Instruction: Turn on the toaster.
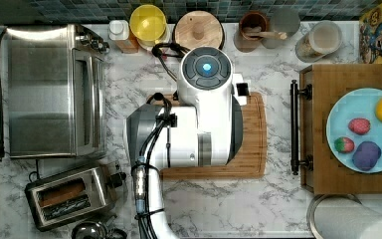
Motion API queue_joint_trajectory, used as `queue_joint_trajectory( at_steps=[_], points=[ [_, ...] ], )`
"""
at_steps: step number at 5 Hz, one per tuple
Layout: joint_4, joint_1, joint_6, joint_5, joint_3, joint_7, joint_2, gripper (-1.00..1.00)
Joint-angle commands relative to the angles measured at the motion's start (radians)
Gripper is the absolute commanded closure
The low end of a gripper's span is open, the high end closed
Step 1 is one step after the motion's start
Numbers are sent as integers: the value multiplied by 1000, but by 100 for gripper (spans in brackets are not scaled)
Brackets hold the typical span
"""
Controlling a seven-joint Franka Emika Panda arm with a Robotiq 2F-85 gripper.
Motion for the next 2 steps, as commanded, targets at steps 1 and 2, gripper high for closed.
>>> queue_joint_trajectory(
  at_steps=[1, 2],
  points=[
    [-17, 14, 37, -13, 19, -121, -2, 100],
    [-48, 36, 88, 3, 50, -228, -16, 100]
  ],
)
